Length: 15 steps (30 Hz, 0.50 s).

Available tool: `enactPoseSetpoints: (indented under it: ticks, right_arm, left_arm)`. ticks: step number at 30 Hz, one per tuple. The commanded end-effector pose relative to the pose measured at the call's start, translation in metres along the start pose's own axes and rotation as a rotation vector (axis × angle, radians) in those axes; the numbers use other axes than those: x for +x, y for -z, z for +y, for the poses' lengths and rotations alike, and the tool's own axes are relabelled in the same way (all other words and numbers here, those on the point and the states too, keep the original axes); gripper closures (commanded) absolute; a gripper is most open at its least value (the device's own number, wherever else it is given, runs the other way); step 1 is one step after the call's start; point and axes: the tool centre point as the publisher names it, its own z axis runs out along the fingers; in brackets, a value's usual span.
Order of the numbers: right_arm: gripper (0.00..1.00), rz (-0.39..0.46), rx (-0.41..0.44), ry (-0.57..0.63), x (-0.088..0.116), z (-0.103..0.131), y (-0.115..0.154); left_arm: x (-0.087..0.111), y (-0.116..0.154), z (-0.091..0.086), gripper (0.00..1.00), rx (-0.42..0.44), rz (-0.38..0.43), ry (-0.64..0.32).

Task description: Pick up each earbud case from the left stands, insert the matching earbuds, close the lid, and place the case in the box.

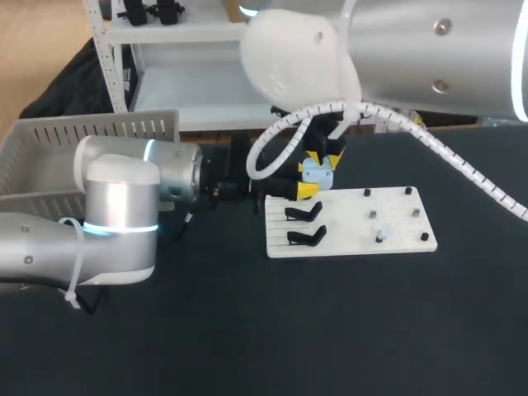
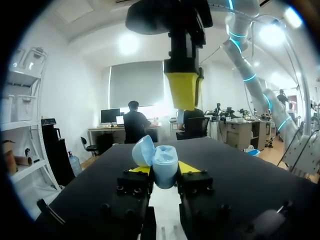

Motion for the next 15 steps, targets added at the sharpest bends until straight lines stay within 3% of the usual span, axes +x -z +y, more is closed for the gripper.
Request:
enactPoseSetpoints:
  ticks: [1, 15]
  right_arm:
    - [1.0, 0.003, -0.003, -0.003, 0.0, -0.003, -0.003]
    - [1.0, 0.002, -0.052, 0.01, 0.0, 0.003, -0.017]
  left_arm:
    - [0.0, -0.001, 0.001, 1.0, 0.015, 0.032, 0.02]
    - [0.002, -0.002, 0.0, 1.0, 0.015, 0.043, 0.032]
